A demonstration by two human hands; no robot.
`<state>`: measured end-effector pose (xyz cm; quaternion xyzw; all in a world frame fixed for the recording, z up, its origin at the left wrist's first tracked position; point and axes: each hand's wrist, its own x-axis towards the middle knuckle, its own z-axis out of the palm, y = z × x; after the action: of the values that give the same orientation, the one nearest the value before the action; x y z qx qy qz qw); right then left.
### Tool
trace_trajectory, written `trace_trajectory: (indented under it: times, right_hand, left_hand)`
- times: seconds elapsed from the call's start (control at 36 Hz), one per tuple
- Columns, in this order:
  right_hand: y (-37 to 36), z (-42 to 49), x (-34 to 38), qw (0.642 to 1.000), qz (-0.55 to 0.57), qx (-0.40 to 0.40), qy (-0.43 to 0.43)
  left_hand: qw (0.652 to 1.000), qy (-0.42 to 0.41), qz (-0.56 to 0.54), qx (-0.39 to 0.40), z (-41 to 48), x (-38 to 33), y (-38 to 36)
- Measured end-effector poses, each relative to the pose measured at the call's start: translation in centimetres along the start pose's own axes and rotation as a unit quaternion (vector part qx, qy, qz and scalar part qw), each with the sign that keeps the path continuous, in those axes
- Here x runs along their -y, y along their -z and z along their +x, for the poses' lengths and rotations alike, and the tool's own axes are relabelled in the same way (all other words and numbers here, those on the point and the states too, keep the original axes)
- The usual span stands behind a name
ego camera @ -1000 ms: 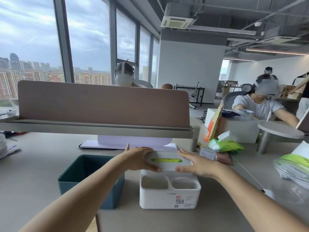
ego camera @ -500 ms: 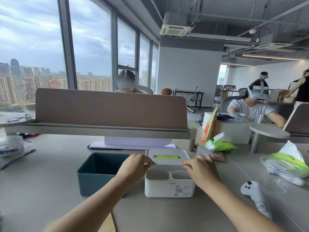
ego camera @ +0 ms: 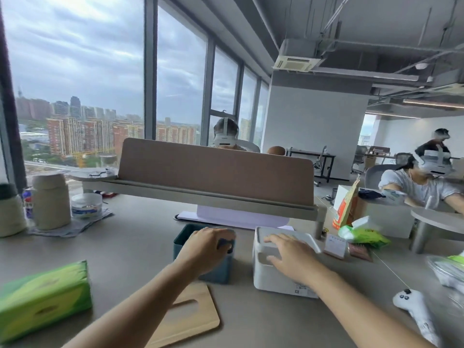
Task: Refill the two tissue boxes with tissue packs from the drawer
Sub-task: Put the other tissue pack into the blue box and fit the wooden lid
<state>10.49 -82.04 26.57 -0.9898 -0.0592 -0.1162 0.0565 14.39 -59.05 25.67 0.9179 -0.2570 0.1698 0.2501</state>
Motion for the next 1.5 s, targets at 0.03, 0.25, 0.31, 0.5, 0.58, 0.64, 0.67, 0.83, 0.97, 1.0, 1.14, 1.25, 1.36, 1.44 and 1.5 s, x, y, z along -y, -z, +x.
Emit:
trace_trajectory:
  times: [0.03,0.25,0.31,0.5,0.58,0.64,0.67,0.83,0.97,1.0,1.14,1.25,1.36,1.44,1.5]
  right_hand:
    - [0.1,0.2,1.1,1.000,0.017,-0.014,0.015]
    - [-0.8,4.0,14.0,0.983,0.093,-0.050,0.152]
    - [-1.8,4.8,17.5,0.977,0.110,-0.031,0.181]
    - [-6.2,6.4,27.3,0.957,0.137,0.071,0.246]
    - [-8.0,6.6,30.2,0.948,0.147,0.112,0.259]
    - [-8.8,6.6,31.7,0.943,0.154,0.144,0.256]
    - [-9.2,6.6,32.4,0.942,0.154,0.158,0.252]
    - [-11.2,6.9,34.9,0.943,0.142,0.203,0.225]
    - [-11.4,7.0,35.4,0.943,0.182,0.187,0.206]
    - [-11.5,6.9,35.4,0.942,0.192,0.182,0.204]
    - [-11.6,6.8,34.7,0.939,0.243,0.152,0.191]
    - [-10.9,6.9,33.9,0.939,0.274,0.116,0.174]
    - [-9.5,7.1,32.2,0.934,0.307,0.073,0.168]
    - [-8.1,7.5,30.2,0.931,0.323,0.047,0.163]
    - [-7.1,7.6,28.5,0.929,0.335,0.024,0.154]
  left_hand:
    - [1.000,0.009,-0.001,-0.014,-0.6,0.6,1.1]
    - [0.988,0.118,0.034,-0.090,-8.2,9.8,11.1]
    - [0.984,0.150,0.043,-0.091,-10.5,11.9,12.8]
    - [0.965,0.238,0.072,-0.078,-17.1,17.6,15.8]
    - [0.956,0.274,0.087,-0.061,-19.1,19.4,16.5]
    - [0.947,0.306,0.089,-0.038,-20.2,20.5,16.7]
    - [0.941,0.325,0.090,-0.026,-20.7,20.9,16.7]
    - [0.909,0.415,0.019,-0.011,-22.4,22.1,15.7]
    - [0.898,0.431,-0.084,-0.022,-22.8,21.9,14.8]
    - [0.899,0.428,-0.083,-0.028,-22.8,21.9,14.6]
    - [0.906,0.411,-0.085,-0.063,-22.4,21.8,14.0]
    - [0.913,0.387,-0.086,-0.093,-21.4,21.1,14.1]
    - [0.925,0.349,-0.060,-0.138,-19.4,19.2,14.5]
    - [0.933,0.317,-0.057,-0.161,-17.4,17.6,14.2]
    - [0.939,0.294,-0.060,-0.169,-15.9,16.7,13.8]
